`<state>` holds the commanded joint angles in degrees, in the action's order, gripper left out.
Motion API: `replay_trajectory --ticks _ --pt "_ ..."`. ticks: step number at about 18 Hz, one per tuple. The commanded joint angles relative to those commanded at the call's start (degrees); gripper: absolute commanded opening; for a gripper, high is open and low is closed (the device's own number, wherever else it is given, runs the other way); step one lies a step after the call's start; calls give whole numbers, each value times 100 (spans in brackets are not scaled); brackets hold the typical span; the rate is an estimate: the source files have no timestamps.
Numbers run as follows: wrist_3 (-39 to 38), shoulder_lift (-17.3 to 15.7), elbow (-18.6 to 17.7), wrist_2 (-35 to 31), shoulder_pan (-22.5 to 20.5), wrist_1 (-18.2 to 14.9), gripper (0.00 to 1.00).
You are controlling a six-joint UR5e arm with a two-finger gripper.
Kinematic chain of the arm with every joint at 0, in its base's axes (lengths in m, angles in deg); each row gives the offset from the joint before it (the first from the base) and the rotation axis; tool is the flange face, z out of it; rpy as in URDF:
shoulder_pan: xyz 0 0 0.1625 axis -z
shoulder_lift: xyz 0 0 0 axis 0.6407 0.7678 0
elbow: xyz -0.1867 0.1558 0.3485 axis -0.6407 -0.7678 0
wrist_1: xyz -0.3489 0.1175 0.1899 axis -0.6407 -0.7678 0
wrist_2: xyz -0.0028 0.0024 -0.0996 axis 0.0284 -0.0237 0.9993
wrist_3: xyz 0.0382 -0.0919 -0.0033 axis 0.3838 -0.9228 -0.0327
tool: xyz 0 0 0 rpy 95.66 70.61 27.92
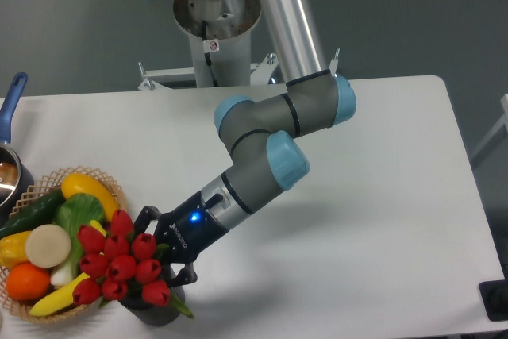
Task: Pick up the flowers from the vase
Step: 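Close the gripper on the tulip stems and lift them upward, then carry the held tulips away from the black vase and hold them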
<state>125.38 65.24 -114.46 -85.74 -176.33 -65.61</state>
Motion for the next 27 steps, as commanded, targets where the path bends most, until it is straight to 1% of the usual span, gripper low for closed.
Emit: replay_trajectory --ticks 3,6,10,12,20,23,25,27 --pt "-642 -193 140 96 -53 0 0" --pt "-995 -255 307 193 -123 0 0" --pt "-1188 -264 580 263 -229 0 0" --pt "-1364 -273 773 387 -317 0 0" --pt "-2138 -291 1415 405 -606 -9 0" --pt "-2384 -291 1521 405 -729 -9 0" --pt "-2411 -360 1494 396 -835 -9 0" --pt "-2402 -431 1459 378 -1054 -18 0"
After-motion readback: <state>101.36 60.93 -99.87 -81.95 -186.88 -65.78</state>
